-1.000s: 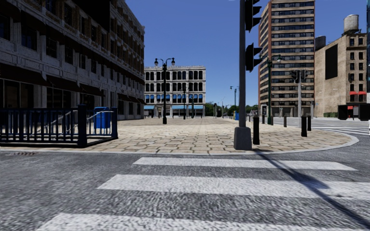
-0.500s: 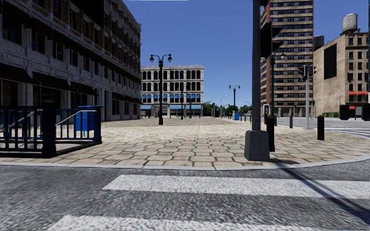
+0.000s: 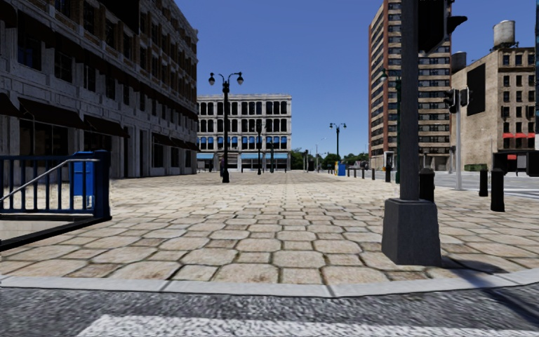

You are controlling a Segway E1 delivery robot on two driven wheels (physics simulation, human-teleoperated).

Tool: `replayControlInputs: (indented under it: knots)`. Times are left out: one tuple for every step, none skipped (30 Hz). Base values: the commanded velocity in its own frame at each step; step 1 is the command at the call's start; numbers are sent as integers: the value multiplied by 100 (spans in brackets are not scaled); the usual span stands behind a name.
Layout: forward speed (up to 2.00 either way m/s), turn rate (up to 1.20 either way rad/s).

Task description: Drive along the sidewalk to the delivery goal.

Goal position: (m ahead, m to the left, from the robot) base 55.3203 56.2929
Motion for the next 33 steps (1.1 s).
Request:
replayControlInputs:
  knots:
    - [200, 0]
    - [200, 0]
    - [200, 0]
    - [200, 0]
    - [200, 0]
    - [200, 0]
    - [200, 0]
    - [200, 0]
    - [200, 0]
    - [200, 0]
    - [200, 0]
    - [200, 0]
    - [200, 0]
    - [200, 0]
    - [200, 0]
    - [200, 0]
    - [200, 0]
    - [200, 0]
    - [200, 0]
    - [200, 0]
    - [200, 0]
    - [200, 0]
    - [200, 0]
    - [200, 0]
    - [179, 0]
    - [152, 0]
    - [152, 0]
    - [138, 0]
    - [135, 0]
    - [133, 0]
    - [133, 0]
    - [133, 0]
    - [133, 0]
